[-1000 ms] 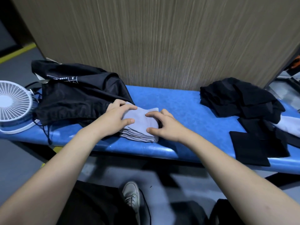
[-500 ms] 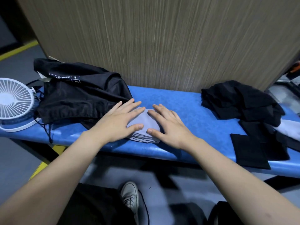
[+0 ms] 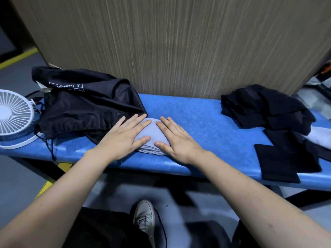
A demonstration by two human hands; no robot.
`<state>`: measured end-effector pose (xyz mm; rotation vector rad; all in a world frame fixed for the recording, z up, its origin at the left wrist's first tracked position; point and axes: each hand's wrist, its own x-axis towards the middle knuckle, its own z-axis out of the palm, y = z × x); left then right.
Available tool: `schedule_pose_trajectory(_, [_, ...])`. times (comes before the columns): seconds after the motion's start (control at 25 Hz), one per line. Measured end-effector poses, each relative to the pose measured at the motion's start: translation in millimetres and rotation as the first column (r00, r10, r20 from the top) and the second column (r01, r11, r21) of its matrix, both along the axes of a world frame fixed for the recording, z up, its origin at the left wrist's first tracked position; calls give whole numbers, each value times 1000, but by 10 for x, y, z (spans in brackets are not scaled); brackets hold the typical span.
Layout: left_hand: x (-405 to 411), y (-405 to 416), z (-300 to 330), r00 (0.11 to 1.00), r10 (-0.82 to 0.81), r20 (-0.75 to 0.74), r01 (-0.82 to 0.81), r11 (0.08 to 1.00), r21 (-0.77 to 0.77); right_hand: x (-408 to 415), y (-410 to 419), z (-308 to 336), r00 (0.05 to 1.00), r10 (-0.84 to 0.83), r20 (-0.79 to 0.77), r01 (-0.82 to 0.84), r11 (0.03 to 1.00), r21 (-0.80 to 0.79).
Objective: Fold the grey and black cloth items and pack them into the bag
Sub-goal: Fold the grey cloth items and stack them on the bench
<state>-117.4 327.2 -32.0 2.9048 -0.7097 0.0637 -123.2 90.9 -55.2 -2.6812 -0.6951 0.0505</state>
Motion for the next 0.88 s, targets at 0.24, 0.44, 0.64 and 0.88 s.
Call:
schedule_pose_trajectory(0.24, [9,-85,133,999,-14,-30,11,996,-87,0,-104,115,1000,0,-19,0,1000,28])
schedule_pose_trajectory(0.44, [36,-341,291,995,-56,83,67,988,-139,-96,-312,222,997,-23,69,21,1000,19])
schedule_pose_trajectory(0.64, [72,-737,384,982,-114,150,142,971,-194,-236,-703,348,983,-103,149,98,994,39])
schedule_pose_trajectory(0.88, [66,-1311,411,964,-213,161,242,950,-195,-448,-1282,460,959,-201,201,197,980,40])
